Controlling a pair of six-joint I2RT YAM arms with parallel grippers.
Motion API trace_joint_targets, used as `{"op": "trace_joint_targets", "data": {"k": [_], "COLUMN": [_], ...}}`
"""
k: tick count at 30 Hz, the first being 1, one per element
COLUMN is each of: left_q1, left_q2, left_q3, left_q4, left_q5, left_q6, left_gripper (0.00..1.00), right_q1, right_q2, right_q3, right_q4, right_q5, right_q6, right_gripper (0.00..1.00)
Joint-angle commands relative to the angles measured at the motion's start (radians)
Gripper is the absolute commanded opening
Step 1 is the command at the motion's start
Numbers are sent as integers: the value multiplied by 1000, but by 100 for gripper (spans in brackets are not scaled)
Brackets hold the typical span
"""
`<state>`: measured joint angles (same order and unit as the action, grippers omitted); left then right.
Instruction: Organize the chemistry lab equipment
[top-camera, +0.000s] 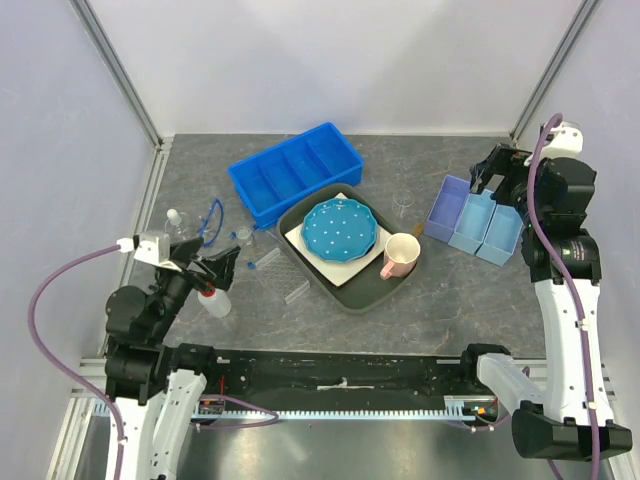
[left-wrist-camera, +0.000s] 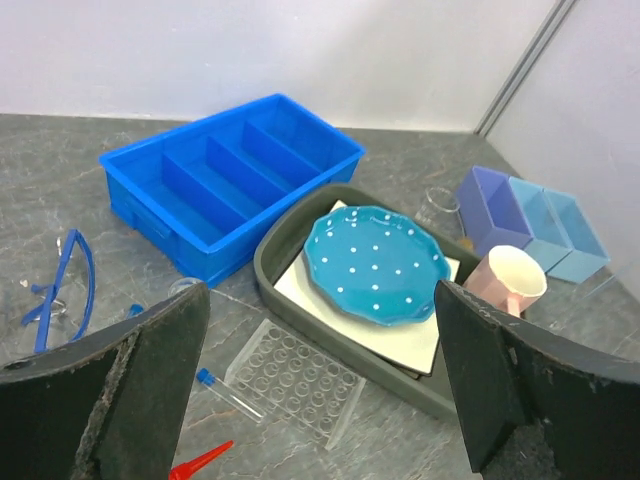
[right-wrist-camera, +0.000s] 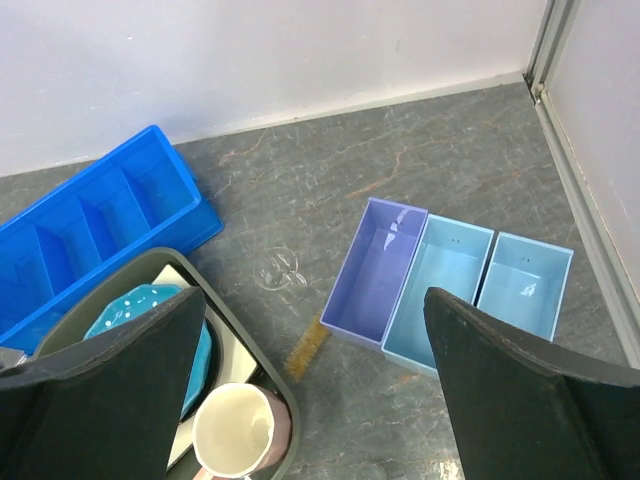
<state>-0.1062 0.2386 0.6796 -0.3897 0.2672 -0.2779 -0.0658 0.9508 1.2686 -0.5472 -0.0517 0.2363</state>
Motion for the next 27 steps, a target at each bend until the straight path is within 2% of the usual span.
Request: {"op": "trace_joint_targets", "data": {"k": [1, 5, 9, 10, 12, 13, 15, 22, 27], "left_q1": [3, 3, 3, 2, 3, 3, 3, 3, 3], "left_q2": [27, 97, 145, 162, 189, 205, 255, 292, 333], "left_q3": [107, 204, 261, 280, 307, 340, 368, 371, 314], "left_q4": [-90, -239, -359, -380, -469, -513, -616, -704, -718], "left_q5": [-19, -13, -31, -52, -86, -145, -201, -325, -333], "left_q6": [-70, -61, -44, -43, -35, -35, -29, -23, -43], "left_gripper": [100, 100, 100, 100, 100, 100, 100, 99, 96], "right_q1": [-3, -3, 11, 36, 73, 118, 129, 153, 153], "right_q2": [-7, -23, -4, 2, 20, 25, 49, 109, 105], "right_q3": [28, -12, -40, -43, -58, -66, -86, -159, -242], "right_q4": [61, 119, 159, 161, 168, 164, 130, 144, 161], "right_q5": [-71, -235, -744, -795, -832, -873, -937, -1005, -1007], "right_q6": [-25, -86, -323, -331, -336, -385, -460, -545, -581], "right_gripper": [98, 98, 98, 98, 98, 98, 98, 98, 98]}}
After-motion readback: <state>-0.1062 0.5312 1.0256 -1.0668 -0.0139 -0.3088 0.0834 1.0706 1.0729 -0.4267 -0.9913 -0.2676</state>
